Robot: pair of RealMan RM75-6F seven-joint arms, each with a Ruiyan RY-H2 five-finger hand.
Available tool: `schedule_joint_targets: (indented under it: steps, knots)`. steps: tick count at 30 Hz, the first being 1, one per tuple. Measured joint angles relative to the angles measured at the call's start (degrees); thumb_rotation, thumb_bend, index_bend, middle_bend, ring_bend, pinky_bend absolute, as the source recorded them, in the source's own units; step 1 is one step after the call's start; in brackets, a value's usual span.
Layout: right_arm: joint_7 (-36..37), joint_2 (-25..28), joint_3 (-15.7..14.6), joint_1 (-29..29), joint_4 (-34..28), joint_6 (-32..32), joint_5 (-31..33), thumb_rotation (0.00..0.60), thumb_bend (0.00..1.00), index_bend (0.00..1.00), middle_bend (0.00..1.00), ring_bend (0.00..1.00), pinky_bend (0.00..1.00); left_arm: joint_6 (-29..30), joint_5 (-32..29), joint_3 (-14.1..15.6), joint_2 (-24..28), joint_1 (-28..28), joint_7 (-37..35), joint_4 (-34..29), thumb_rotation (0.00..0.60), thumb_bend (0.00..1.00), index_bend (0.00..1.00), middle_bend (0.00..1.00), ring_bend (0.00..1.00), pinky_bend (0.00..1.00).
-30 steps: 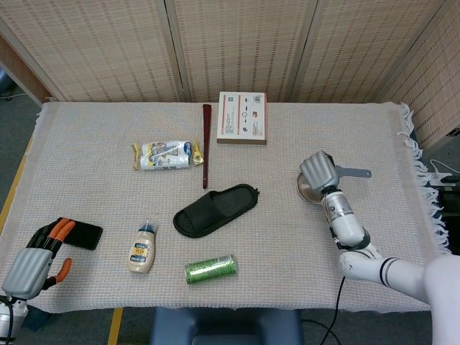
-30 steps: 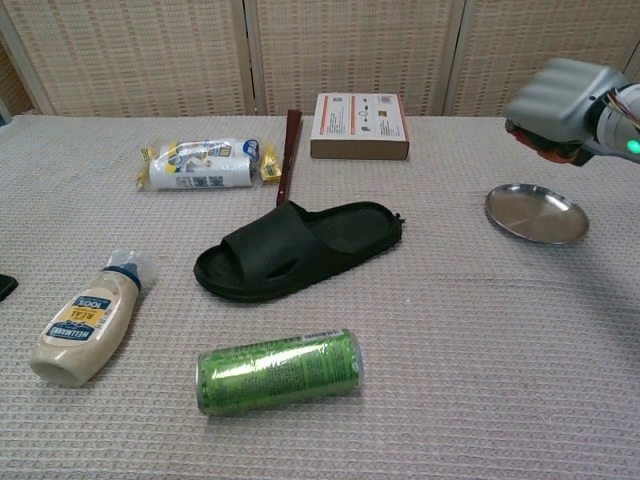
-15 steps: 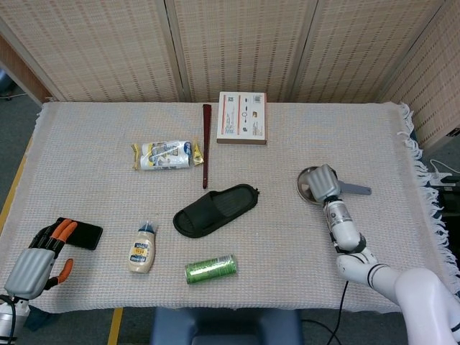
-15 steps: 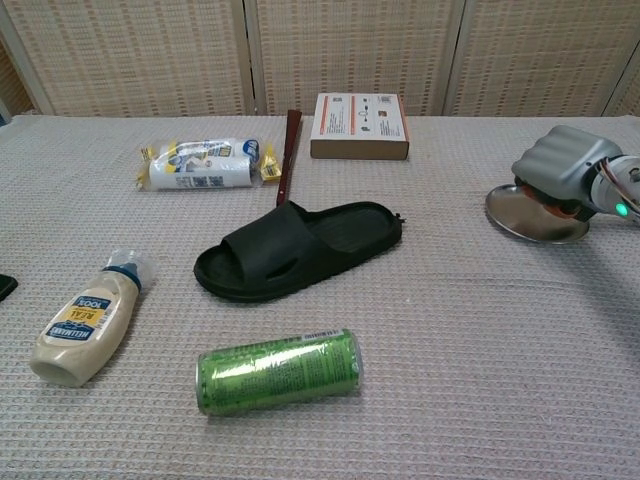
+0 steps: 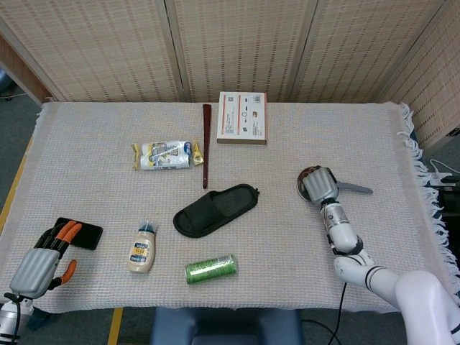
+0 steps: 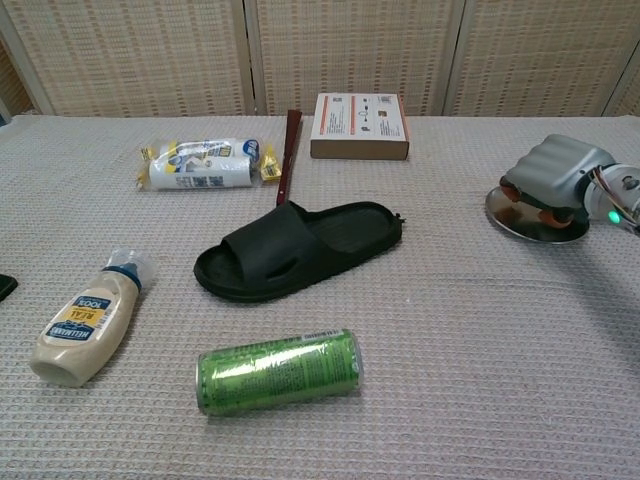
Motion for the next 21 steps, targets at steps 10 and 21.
schedule_joint_targets:
  steps: [10,21]
  knots:
    - [-0.76,4.69,0.4,-1.16,-8.32,1.1,0.46,0.6,0.3,0.05,0.17,0.16,0.55,1.43,1.05,0.36,0.1,0.44,0.6,-0.52,0.6,0.51,0.0,0.0,0.0,0.11]
    - [16.59,17.33,2.31,-7.93,-30.47,12.34,-7.83,0.6,0.21,0.0,0.03,0.0,0.21,4.16,1.84,0.26,0.55,1.37,0.77,-0.9,0.6,0.51,0.0,0.0,0.0,0.11]
